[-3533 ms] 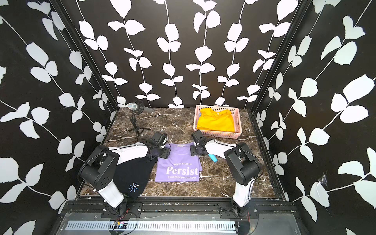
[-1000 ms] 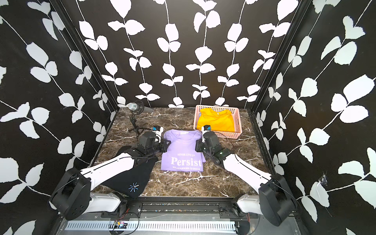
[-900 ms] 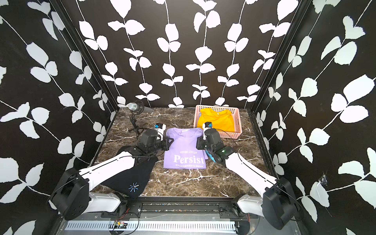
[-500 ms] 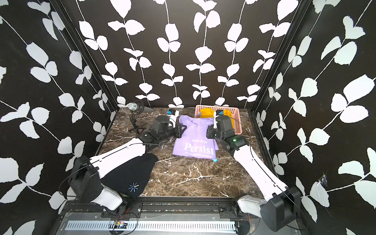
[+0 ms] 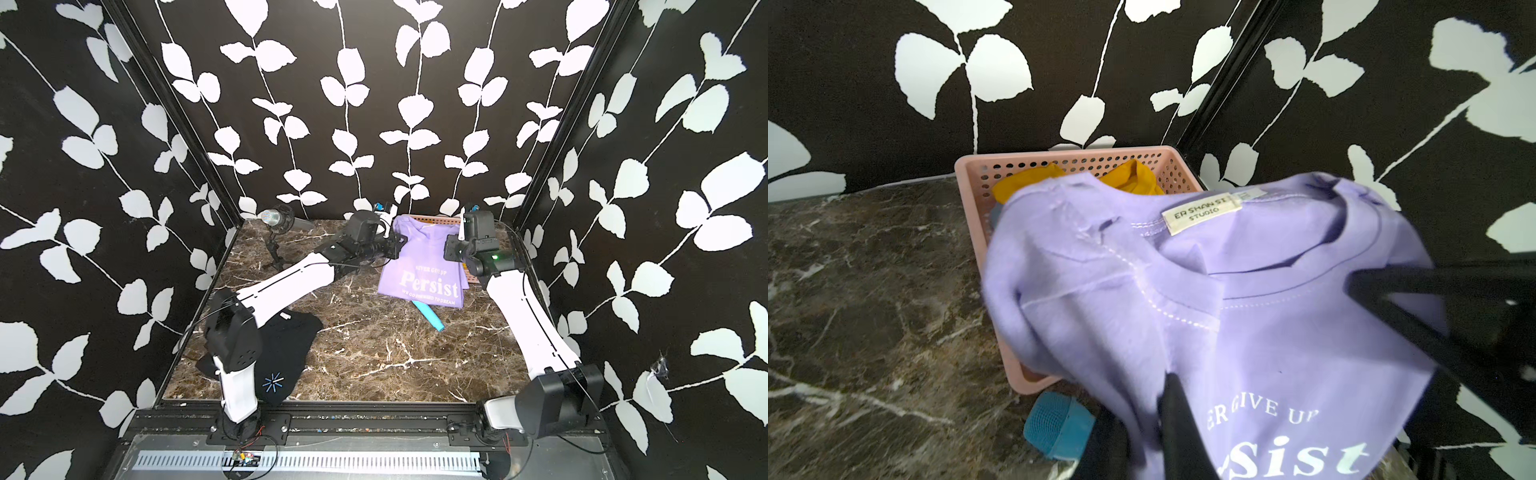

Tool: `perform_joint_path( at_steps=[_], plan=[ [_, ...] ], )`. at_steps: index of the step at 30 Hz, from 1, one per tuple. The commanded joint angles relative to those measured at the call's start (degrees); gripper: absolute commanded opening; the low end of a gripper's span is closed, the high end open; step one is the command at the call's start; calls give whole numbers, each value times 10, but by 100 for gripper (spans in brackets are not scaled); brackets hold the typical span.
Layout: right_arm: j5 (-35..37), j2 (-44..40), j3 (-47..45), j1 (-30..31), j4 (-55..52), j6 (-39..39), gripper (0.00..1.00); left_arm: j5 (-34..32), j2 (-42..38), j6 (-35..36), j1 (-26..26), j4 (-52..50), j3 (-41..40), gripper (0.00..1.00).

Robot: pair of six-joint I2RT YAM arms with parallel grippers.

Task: Put the folded t-shirts into the basket
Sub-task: Place the T-shirt in the bin.

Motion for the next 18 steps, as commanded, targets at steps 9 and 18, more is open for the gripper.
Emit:
perform_joint_path(
  at_steps=[9, 18],
  plan=[
    [65, 80, 92, -60, -4, -33, 0, -9, 207, 78, 0, -43, 293, 0],
    [97, 178, 153, -78, 16, -43, 0, -57, 347, 146, 2, 6, 462, 0]
  ],
)
